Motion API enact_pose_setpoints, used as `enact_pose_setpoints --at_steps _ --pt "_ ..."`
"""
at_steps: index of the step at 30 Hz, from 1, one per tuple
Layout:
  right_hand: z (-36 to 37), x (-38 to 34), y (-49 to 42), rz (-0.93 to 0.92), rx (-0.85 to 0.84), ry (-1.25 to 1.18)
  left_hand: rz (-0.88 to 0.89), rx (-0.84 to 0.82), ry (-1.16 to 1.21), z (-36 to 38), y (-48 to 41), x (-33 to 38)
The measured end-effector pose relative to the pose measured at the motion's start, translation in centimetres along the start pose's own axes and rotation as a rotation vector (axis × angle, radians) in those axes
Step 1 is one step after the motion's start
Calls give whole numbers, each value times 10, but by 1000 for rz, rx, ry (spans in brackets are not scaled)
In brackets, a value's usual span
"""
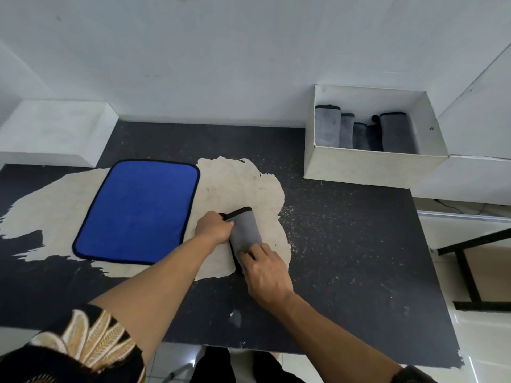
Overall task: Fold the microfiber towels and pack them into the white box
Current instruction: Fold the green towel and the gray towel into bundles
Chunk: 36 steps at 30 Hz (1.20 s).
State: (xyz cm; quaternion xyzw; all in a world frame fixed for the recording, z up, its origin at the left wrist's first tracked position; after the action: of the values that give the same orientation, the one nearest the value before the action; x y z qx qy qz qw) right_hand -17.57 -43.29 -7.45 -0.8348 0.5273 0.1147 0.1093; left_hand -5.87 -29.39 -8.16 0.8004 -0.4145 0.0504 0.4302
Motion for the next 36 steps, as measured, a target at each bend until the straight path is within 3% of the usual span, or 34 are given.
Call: enact_pose_setpoints --at_steps 12,16,21,26,28,32,36 --pt "4 -1 1 -36 -144 -90 65 119 -257 3 16 7" --pt "4 -5 2 -49 -146 -8 38 161 -292 6 25 2" --pt "-5 -1 -6 1 -215 -18 -69 38 -325 19 44 0" --pt "-16 8 -27 61 -323 -67 -75 21 -240 18 47 0" --pt "-20 12 -34 150 -327 -201 -75 4 -206 18 47 0" --pt "-25 30 -35 525 -82 -372 -23 -17 -172 20 46 -2" --pt "-18 31 -29 595 -175 -456 54 53 -132 24 45 -10"
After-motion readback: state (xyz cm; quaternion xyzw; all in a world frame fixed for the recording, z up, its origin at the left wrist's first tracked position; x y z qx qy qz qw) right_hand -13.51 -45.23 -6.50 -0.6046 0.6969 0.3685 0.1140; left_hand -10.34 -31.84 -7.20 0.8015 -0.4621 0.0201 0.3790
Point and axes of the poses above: each hand's wrist, its own y-axis away from the middle knuckle, its own z-axis out of the palm, x = y × z, the point moved 2 cm from there along -y, towards the middle knuckle, and after that the axes turned 7 degrees about -z, right-handed, at the moved point
